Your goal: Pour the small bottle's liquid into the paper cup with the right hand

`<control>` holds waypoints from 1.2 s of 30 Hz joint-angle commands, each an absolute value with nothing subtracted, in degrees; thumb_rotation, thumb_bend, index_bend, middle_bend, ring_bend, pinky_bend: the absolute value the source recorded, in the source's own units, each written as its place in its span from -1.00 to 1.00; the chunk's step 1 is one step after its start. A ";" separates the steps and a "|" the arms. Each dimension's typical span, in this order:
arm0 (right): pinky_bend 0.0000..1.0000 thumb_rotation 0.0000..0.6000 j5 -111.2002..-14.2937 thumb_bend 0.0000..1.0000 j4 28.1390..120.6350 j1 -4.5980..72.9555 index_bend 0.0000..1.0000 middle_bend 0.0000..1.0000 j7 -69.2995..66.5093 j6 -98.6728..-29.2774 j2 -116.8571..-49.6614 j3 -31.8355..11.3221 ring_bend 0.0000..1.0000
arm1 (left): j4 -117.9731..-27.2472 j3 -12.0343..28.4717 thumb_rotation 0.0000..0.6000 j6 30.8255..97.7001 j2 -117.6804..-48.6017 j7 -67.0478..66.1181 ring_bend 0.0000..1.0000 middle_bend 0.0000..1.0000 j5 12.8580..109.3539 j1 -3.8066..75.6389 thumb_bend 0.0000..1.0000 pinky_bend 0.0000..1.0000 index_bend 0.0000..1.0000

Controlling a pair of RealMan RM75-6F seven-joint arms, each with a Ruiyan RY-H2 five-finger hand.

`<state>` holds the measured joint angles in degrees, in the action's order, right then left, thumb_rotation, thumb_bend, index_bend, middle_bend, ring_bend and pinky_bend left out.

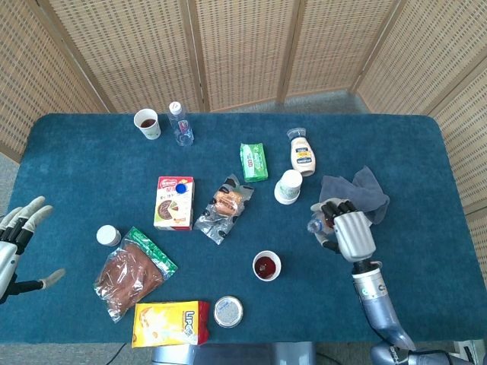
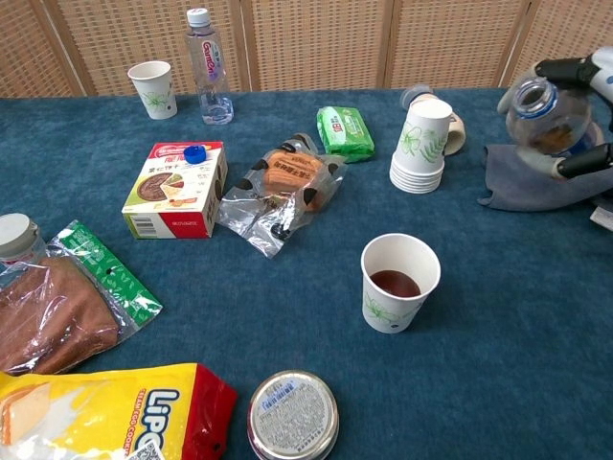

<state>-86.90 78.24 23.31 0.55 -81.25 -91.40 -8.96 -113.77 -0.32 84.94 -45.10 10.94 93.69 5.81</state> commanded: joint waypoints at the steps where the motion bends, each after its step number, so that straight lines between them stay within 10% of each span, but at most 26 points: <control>1: 0.72 1.00 -82.82 0.62 80.85 22.45 -0.20 0.25 -5.61 -78.90 -89.29 -10.86 -0.37 | -113.85 -0.35 1.00 84.79 -45.12 10.80 -1.00 -1.00 93.64 5.87 -0.70 -1.00 -1.00; 36: 0.63 1.00 -83.77 0.65 63.52 17.82 -0.16 0.25 -56.44 -73.95 -85.42 -7.77 -0.38 | -115.06 -0.68 1.00 82.35 -46.76 6.02 -1.00 -1.00 92.68 6.69 -0.70 -1.00 -1.00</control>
<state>-83.56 65.31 18.11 -54.61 -74.17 -84.64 -8.19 -115.04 -0.68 82.42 -46.71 6.09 92.76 6.66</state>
